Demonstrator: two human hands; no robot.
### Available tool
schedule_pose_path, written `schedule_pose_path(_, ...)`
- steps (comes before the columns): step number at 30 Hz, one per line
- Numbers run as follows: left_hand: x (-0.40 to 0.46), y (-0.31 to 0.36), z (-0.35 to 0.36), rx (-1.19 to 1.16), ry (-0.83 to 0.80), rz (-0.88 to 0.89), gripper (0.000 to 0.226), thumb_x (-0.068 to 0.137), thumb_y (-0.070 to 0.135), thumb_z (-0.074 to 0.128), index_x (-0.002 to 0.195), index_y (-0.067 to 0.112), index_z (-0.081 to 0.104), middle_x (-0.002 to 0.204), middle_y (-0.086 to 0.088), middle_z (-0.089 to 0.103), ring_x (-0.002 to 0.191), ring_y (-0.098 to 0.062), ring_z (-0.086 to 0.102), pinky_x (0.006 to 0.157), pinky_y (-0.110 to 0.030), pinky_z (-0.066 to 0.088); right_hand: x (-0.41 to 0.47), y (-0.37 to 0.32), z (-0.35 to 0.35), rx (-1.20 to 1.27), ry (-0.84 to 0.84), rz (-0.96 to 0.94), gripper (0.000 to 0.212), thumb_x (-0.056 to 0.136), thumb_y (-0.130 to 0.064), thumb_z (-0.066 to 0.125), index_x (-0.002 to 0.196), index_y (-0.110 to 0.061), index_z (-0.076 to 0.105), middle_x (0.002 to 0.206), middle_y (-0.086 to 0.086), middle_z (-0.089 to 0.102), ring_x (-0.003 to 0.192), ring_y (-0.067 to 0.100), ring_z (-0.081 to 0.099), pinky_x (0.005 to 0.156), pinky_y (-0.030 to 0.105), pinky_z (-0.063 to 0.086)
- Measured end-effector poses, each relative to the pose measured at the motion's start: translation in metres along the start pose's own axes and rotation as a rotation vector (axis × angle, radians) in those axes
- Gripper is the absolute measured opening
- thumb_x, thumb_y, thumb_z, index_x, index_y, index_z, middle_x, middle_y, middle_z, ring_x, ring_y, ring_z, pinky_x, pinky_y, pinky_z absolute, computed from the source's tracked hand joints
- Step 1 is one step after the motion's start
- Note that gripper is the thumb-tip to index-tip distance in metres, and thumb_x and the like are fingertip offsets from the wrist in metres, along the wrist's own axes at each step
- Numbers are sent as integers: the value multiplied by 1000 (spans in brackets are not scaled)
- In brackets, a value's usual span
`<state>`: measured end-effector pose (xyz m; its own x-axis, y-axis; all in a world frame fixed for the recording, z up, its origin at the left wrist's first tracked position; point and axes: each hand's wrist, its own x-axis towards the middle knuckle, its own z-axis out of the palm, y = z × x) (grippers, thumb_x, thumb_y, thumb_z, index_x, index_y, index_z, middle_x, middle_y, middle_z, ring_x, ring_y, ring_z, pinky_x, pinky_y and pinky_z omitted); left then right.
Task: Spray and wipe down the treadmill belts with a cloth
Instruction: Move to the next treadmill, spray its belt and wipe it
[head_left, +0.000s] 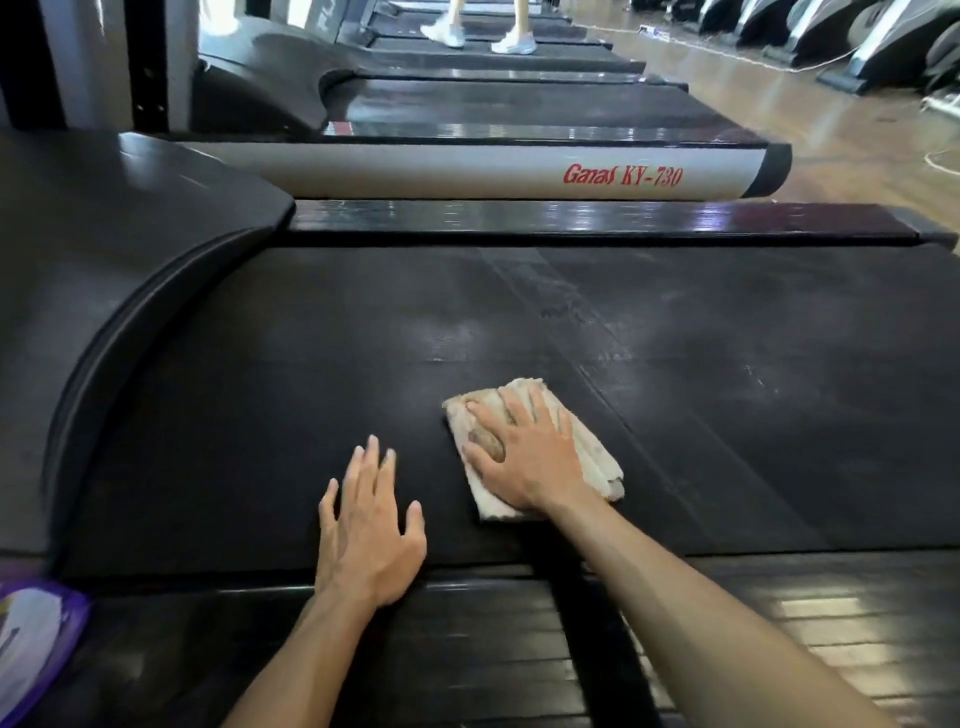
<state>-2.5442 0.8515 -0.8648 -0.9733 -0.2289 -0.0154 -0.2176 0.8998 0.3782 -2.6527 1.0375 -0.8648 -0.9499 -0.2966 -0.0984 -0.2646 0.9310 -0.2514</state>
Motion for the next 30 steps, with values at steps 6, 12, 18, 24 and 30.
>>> schedule_pose_path(6,75,-4,-8,-21,90,28,67,103,40,44,161,18,21,171,3,2,156,-11,-5,127,-42,-2,-35,49,-6,-46,38,41,74,83,-79,10,154,-62,22,171,-17,8,159,22,-6,126,50,3)
schedule_pose_path(12,103,-20,11,136,8,67,70,103,53,29,164,24,8,171,8,-5,155,-5,-9,126,-42,-5,41,29,-6,-8,46,160,59,100,-68,30,157,-53,24,173,-9,8,158,31,-8,125,58,-1)
schedule_pose_path(18,106,-22,16,157,53,64,70,102,55,28,163,27,9,170,10,-2,155,-4,-6,126,-41,0,18,11,-3,2,12,-140,58,99,-68,35,155,-58,25,172,-12,11,159,24,-7,126,54,-2)
schedule_pose_path(24,104,-20,15,178,54,66,70,102,55,26,163,28,5,170,10,-7,155,-3,-10,126,-40,-2,16,64,-10,-34,41,47,59,97,-72,29,154,-62,22,171,-17,10,159,20,-2,127,50,2)
schedule_pose_path(30,107,-20,19,150,76,54,69,102,53,33,163,27,13,170,10,0,155,-3,-5,125,-40,-2,91,19,-6,-3,32,129,61,100,-69,31,158,-53,23,173,-6,9,159,29,-6,124,60,-4)
